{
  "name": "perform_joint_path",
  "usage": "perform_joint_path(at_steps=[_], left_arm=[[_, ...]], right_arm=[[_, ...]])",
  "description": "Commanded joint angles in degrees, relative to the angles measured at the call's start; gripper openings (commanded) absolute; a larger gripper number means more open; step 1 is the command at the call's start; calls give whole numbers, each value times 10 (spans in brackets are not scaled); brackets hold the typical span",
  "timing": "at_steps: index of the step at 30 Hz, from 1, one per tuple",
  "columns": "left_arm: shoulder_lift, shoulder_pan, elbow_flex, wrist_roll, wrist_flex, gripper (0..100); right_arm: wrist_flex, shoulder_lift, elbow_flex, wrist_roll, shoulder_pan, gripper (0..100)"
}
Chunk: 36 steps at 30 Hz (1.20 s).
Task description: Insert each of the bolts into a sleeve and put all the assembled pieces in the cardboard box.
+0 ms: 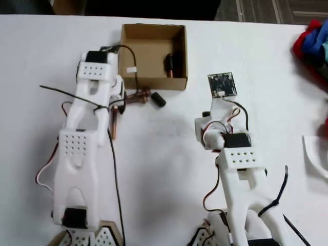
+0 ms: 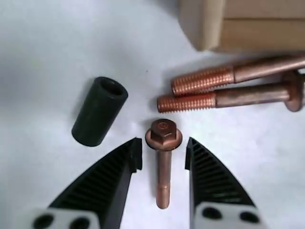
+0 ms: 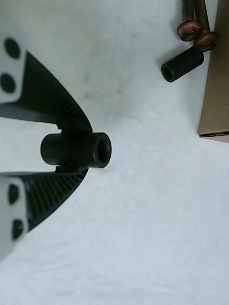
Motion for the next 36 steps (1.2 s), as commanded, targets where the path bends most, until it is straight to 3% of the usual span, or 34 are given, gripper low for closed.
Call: perform_joint_path(at_steps=[1, 15, 24, 28, 36], left_arm=[[-6, 4, -22, 4, 11, 173], [61, 4, 12, 5, 1, 173], [67, 4, -74, 5, -8, 170], [67, 16, -74, 4, -13, 12], [61, 44, -79, 3, -4, 25]], right_arm=[[-12, 0, -3, 0, -3, 20], [-12, 0, -3, 0, -3, 20], [-12, 0, -3, 0, -3, 20], [-12, 0, -3, 0, -1, 20], [-12, 0, -3, 0, -1, 20]])
